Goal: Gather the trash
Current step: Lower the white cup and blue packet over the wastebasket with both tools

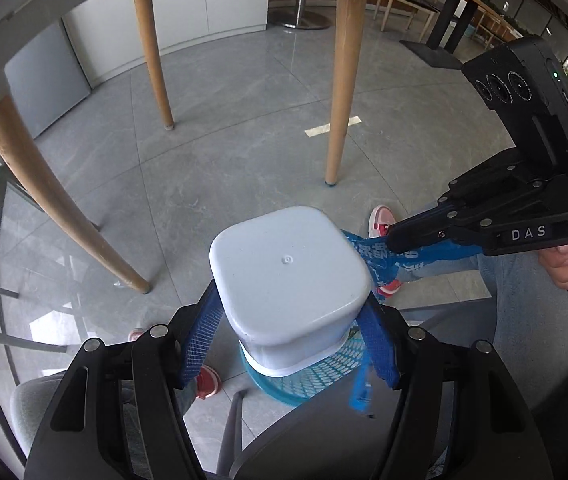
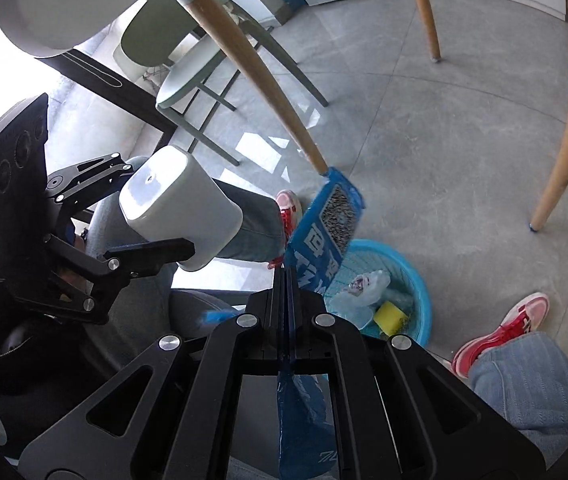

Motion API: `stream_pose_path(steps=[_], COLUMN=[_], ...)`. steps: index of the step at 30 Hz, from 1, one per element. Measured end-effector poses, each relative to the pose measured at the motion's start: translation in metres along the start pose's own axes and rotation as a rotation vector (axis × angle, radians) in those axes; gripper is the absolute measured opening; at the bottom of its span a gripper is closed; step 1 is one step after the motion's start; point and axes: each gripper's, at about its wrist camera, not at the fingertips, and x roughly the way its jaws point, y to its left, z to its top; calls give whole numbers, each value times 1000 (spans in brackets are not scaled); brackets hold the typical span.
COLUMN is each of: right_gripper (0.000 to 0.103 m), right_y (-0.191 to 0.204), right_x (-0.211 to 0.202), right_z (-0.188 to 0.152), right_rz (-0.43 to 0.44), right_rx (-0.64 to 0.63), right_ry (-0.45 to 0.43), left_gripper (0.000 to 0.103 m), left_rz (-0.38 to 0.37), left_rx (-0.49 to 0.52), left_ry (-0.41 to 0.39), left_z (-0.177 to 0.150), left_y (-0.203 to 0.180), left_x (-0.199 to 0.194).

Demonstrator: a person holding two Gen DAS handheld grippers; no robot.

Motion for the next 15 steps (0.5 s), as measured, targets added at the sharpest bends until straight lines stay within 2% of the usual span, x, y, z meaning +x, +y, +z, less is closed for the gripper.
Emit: stream_pose_path(steps=[7, 10, 15], right_gripper=[1, 1, 1], right_y=[-31, -40, -57], right_x=[45, 61, 89], right_z=[5, 6, 7], right_rz=[-24, -32, -53], right_rx=[58, 72, 96], right_ry=[97, 137, 204], left_gripper=[65, 65, 65], left_rz=[-28, -70, -62], left_rx=[-29, -58, -41], left_ry=[104, 136, 201], left_z=[-4, -2, -2], left_y=[8, 14, 14], left_x=[50, 65, 93])
